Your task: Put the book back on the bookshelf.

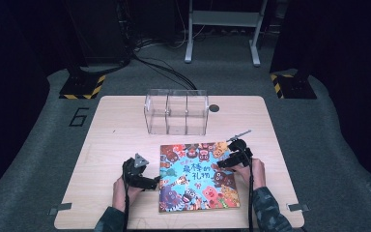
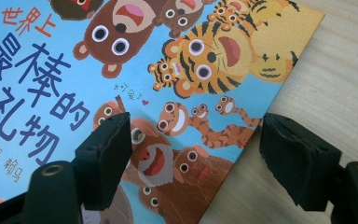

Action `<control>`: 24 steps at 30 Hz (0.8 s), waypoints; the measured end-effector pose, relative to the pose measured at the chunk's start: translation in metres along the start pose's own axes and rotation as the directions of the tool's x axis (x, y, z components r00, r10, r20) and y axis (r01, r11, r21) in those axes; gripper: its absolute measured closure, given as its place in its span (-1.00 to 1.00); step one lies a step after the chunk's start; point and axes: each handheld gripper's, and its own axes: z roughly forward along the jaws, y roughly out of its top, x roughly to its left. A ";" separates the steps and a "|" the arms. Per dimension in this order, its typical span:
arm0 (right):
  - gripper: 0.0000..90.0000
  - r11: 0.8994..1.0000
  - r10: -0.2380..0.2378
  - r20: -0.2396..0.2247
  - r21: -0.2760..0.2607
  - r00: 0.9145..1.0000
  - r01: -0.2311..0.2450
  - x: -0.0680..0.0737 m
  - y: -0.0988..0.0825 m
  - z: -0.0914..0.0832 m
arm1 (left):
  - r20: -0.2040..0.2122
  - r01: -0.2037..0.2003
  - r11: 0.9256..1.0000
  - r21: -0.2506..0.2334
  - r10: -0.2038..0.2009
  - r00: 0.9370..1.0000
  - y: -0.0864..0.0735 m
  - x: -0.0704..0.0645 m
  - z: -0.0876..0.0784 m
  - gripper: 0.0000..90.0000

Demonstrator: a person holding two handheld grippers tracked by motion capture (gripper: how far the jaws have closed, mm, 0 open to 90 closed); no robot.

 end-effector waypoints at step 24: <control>-0.12 0.997 0.064 -0.085 -0.032 0.994 -0.066 -0.014 -0.005 -0.005 | 0.006 -0.006 1.000 -0.015 0.006 1.000 -0.002 0.000 0.000 -1.00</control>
